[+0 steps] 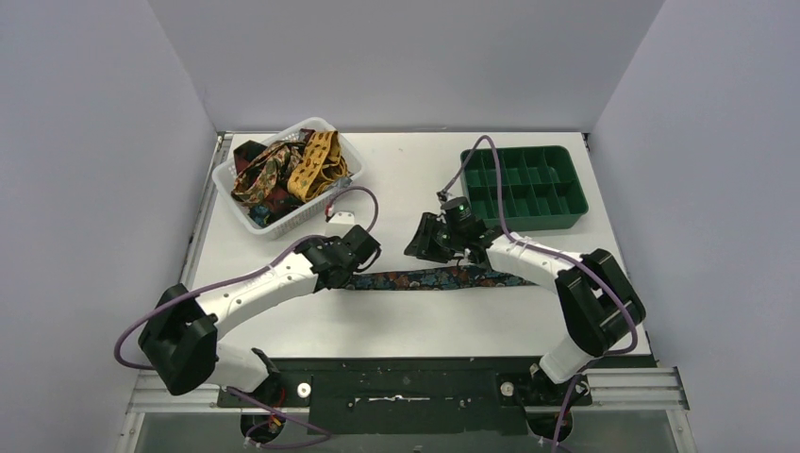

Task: Roll the ties
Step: Roll the tie at the center of the board.

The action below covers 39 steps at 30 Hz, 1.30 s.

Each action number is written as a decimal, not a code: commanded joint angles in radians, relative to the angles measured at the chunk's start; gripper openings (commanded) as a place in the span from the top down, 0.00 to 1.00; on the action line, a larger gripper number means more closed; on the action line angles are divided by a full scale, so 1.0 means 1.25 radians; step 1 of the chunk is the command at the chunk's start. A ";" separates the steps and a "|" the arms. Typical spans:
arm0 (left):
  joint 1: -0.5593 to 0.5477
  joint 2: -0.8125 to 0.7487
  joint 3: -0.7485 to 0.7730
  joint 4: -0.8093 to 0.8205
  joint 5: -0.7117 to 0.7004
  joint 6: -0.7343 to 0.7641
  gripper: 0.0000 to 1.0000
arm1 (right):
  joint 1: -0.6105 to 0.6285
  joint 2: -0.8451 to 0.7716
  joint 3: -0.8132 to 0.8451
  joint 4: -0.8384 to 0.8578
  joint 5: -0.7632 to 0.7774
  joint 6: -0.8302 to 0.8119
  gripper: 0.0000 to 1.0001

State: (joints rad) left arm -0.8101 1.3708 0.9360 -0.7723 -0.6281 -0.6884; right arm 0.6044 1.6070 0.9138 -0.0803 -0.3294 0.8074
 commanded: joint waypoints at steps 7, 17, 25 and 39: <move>-0.087 0.127 0.121 -0.083 -0.130 -0.104 1.00 | -0.034 -0.074 -0.026 0.004 0.049 0.012 0.60; -0.134 0.257 0.207 -0.076 -0.116 -0.145 1.00 | -0.060 -0.103 -0.048 -0.007 0.046 0.006 0.58; -0.139 0.317 0.222 0.014 -0.037 -0.100 1.00 | -0.080 -0.109 -0.074 0.013 0.022 0.010 0.54; -0.125 0.270 0.197 0.115 0.077 -0.086 0.57 | -0.094 -0.099 -0.066 0.011 -0.020 -0.016 0.48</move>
State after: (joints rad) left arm -0.9783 1.7832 1.1698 -0.7109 -0.5949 -0.7971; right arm 0.4976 1.5135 0.8143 -0.0952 -0.3252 0.8162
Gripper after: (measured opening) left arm 0.364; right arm 0.502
